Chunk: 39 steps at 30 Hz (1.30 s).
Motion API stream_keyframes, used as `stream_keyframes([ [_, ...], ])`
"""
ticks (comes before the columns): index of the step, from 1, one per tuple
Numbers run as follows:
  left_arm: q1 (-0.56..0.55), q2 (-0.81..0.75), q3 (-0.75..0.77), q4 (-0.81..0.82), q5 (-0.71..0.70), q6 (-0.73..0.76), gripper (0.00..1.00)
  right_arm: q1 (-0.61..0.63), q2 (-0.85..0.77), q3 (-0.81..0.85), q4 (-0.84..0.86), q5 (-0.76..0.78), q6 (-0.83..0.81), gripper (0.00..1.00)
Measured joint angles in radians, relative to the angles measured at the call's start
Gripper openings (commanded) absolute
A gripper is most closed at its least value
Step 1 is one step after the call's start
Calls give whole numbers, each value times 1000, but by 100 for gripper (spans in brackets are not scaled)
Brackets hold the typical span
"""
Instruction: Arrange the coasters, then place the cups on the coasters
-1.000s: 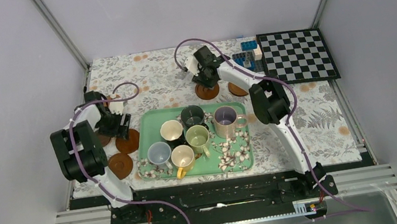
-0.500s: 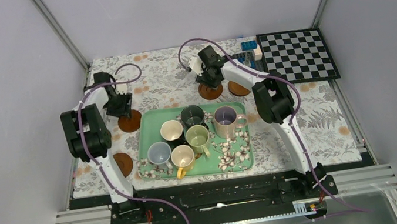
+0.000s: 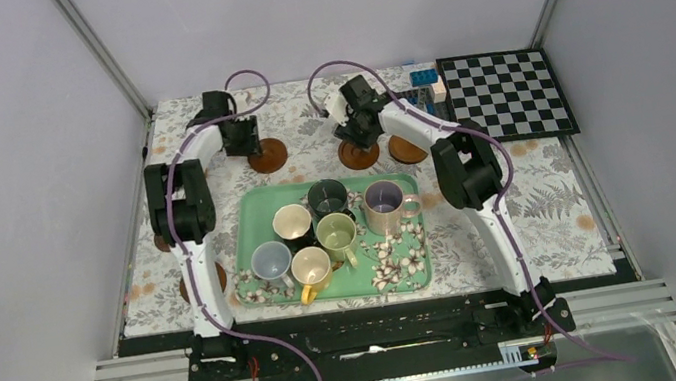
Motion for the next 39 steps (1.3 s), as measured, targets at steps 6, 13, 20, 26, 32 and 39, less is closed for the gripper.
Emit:
stream_keyframes([
  [6,-96,15,12,33,38,-68,41,-38,0,75,-48,-37,87,62],
  [13,-181,19,15,37,86,-105,40,-60,0,180,-52,-105,155,63],
  [20,-184,18,0,52,109,-142,39,-57,0,203,-66,-140,183,63],
  [26,-178,0,-24,53,109,-151,39,-57,0,203,-81,-171,206,63],
  [32,-176,-15,-33,10,105,-150,39,-57,0,220,-89,-196,222,63],
  [39,-165,-40,-37,-44,122,-156,79,-57,1,229,-89,-219,229,64],
])
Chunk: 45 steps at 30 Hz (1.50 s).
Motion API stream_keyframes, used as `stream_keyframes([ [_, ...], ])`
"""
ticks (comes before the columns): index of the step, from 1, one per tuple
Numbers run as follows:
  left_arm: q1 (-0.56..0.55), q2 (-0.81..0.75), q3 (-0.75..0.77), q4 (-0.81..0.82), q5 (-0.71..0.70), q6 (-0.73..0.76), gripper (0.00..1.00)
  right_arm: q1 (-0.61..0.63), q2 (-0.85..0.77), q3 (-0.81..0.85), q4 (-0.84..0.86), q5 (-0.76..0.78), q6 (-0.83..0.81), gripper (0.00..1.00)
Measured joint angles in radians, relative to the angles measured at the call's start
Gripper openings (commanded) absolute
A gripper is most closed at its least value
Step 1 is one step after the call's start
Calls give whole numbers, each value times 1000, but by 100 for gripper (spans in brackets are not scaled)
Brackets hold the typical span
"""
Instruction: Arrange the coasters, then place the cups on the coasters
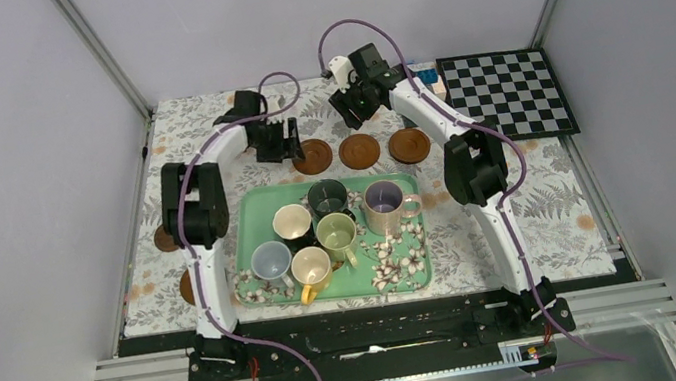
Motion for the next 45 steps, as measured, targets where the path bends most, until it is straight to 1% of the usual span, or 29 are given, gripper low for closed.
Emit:
stream_keyframes([
  [3,49,-32,10,-76,85,36,85,0,0,8,-11,-12,0,66],
  [5,111,-69,24,-156,142,109,86,0,0,18,-18,-19,-1,70],
  [6,152,-98,26,-212,170,171,86,0,0,23,-18,-22,-2,73],
  [9,322,-215,8,-391,211,388,86,0,0,29,-23,-45,-6,84],
  [11,455,-302,-37,-488,214,532,85,1,0,29,-34,-64,-4,89],
  [13,602,-381,-105,-581,204,674,84,1,0,29,-51,-83,-4,92],
  [15,710,-429,-180,-632,191,780,84,1,0,29,-63,-100,-3,93],
  [17,768,-465,-279,-651,166,872,84,1,0,29,-69,-114,-1,94],
  [19,778,-496,-379,-643,141,946,83,1,0,32,-80,-124,-1,94],
  [22,756,-554,-539,-595,117,1034,83,1,0,42,-101,-134,-1,94],
  [27,731,-605,-681,-469,92,1110,83,1,-2,51,-125,-146,-2,94],
  [33,674,-621,-770,-337,25,1195,83,1,-3,52,-141,-146,-10,94],
  [38,654,-621,-800,-304,-24,1262,79,0,-3,52,-150,-145,-14,94],
  [42,633,-621,-800,-303,-45,1264,72,-2,-3,51,-150,-139,-16,95],
  [45,593,-612,-789,-307,-75,1216,64,-5,-3,52,-150,-138,-16,95],
])
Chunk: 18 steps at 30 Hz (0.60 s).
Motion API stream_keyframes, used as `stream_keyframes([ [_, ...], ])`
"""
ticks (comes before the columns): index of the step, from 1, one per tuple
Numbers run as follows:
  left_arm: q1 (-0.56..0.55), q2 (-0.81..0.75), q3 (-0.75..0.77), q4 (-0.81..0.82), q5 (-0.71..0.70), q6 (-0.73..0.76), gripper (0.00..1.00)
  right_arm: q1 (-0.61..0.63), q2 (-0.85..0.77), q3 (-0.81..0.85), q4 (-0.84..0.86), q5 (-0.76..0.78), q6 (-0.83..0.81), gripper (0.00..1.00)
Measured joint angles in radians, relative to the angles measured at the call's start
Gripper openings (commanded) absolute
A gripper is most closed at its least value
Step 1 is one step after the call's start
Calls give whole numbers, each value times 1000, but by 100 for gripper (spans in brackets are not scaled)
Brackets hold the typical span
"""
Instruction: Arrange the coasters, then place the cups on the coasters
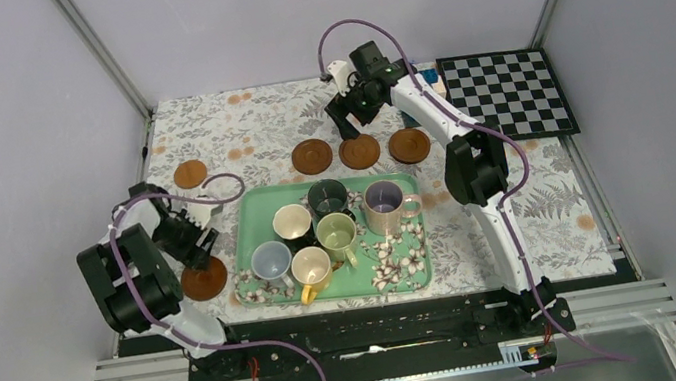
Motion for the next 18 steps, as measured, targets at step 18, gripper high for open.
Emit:
stream_keyframes([
  [18,-223,383,475,263,-16,-454,49,-13,0,1,0,27,0,95],
])
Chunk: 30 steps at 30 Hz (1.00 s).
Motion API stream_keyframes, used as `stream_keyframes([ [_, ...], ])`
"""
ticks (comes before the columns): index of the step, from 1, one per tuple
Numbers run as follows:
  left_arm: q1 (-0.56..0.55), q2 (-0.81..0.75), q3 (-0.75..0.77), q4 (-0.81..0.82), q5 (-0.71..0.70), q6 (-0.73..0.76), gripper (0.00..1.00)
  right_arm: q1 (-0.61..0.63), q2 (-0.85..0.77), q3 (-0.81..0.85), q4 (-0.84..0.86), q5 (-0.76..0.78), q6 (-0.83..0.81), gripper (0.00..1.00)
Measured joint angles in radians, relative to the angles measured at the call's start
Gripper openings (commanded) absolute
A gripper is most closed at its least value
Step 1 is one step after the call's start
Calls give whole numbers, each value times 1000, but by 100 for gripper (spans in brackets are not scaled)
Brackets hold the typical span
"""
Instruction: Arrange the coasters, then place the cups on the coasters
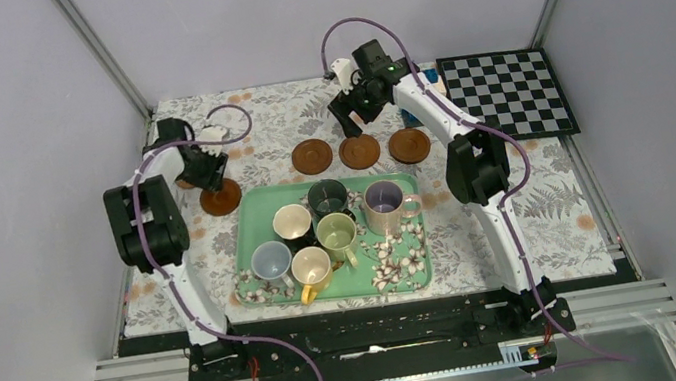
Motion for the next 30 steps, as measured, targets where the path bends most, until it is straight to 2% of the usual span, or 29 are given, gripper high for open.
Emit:
stream_keyframes([
  [10,-95,194,260,96,-19,-141,47,-8,0,3,0,18,0,95],
  [22,-227,195,240,137,-10,-209,47,-14,0,3,0,23,2,95],
  [30,-237,178,206,163,-7,-226,47,-14,0,3,0,23,4,95],
])
